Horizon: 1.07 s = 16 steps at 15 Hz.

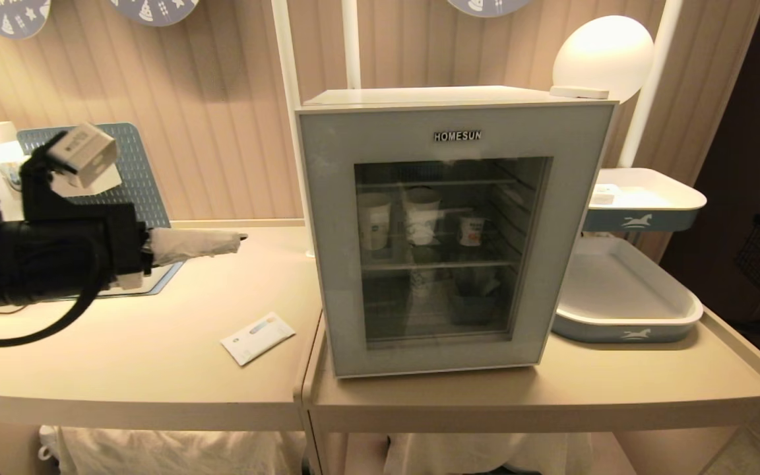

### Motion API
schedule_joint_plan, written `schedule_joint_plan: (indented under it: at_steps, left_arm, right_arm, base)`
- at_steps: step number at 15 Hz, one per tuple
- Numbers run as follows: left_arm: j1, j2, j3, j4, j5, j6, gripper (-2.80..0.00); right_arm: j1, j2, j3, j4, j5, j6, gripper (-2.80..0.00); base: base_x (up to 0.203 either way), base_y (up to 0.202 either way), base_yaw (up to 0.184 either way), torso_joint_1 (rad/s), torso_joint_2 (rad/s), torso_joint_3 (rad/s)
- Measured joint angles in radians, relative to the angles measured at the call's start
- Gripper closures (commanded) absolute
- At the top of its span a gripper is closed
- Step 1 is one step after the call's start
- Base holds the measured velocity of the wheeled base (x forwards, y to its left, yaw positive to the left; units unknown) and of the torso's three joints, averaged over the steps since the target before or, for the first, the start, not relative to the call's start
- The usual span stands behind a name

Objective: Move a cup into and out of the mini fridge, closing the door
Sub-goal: Open the freezer door

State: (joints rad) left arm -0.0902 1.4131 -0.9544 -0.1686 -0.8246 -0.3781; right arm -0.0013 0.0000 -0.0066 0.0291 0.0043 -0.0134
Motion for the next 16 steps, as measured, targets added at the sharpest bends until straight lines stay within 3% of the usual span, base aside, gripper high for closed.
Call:
schedule_joint_plan:
  at_steps: [3, 4, 7, 10, 16]
  left_arm:
    - [0.006, 0.175, 0.027, -0.226, -0.037, 0.002, 0.00]
    - [0.007, 0.228, 0.030, -0.275, -0.037, 0.008, -2.70]
    - [0.007, 0.358, 0.018, -0.358, -0.005, 0.060, -2.80]
    - [0.002, 0.435, -0.025, -0.363, -0.008, 0.065, -2.80]
    - [-0.001, 0.458, 0.058, -0.408, -0.130, 0.092, -2.80]
  right_arm:
    - [0.000, 0.000, 0.002, -0.005, 0.000, 0.004, 0.00]
    - [0.000, 0.000, 0.002, -0.005, -0.001, 0.004, 0.00]
    - [-0.001, 0.000, 0.002, -0.006, -0.003, 0.005, 0.00]
    - [0.000, 0.000, 0.002, -0.006, -0.003, 0.005, 0.00]
    - [0.000, 0.000, 0.002, -0.006, -0.003, 0.004, 0.00]
  base:
    - [0.000, 0.000, 0.000, 0.000, 0.00, 0.000]
    - [0.000, 0.000, 0.000, 0.000, 0.00, 0.000]
    - [0.000, 0.000, 0.000, 0.000, 0.00, 0.000]
    - [0.000, 0.000, 0.000, 0.000, 0.00, 0.000]
    - [0.000, 0.000, 0.000, 0.000, 0.00, 0.000]
